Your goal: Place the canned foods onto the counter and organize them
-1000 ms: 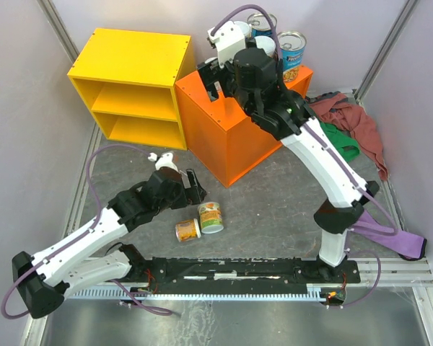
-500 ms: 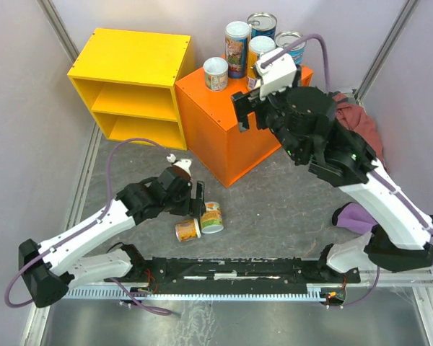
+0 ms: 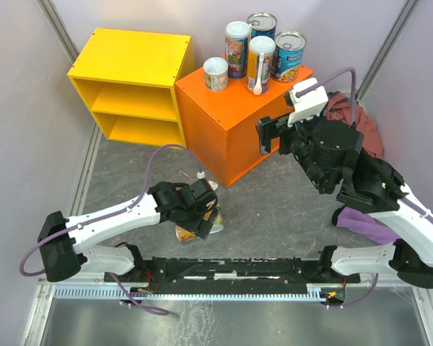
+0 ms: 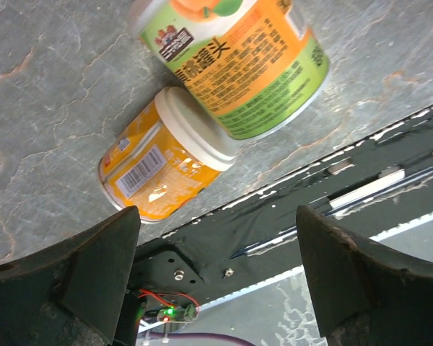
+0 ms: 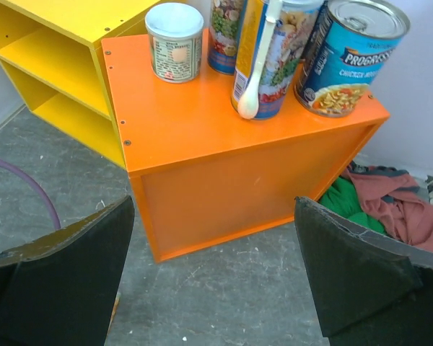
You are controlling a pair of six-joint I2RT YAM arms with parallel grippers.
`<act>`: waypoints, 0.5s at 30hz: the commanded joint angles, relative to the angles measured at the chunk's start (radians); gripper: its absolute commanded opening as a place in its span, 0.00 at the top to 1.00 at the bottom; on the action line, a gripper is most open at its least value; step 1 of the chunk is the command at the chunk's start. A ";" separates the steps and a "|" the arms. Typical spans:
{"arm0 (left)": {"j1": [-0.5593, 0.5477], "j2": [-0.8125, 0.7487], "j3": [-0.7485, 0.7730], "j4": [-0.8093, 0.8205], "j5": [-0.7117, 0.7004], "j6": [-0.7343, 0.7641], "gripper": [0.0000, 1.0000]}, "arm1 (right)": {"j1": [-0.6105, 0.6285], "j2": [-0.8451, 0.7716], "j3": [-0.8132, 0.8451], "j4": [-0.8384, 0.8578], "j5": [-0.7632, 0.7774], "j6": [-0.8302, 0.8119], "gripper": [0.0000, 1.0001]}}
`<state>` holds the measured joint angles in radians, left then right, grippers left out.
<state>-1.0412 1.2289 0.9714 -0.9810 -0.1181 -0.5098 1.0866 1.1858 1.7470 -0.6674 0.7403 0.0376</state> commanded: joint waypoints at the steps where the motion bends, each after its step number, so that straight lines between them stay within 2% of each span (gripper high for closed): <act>1: -0.007 0.023 0.021 -0.042 -0.055 0.071 0.05 | 0.009 -0.061 -0.024 0.017 0.039 0.053 0.01; 6: -0.008 0.077 0.012 -0.027 -0.091 0.125 0.04 | 0.011 -0.085 -0.041 0.007 0.044 0.066 0.01; 15: -0.008 0.178 0.026 -0.029 -0.070 0.148 0.02 | 0.011 -0.098 -0.034 0.008 0.047 0.059 0.01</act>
<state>-1.0451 1.3861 0.9710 -1.0080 -0.1810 -0.4160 1.0924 1.1049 1.7046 -0.6739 0.7658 0.0906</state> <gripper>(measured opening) 0.973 0.991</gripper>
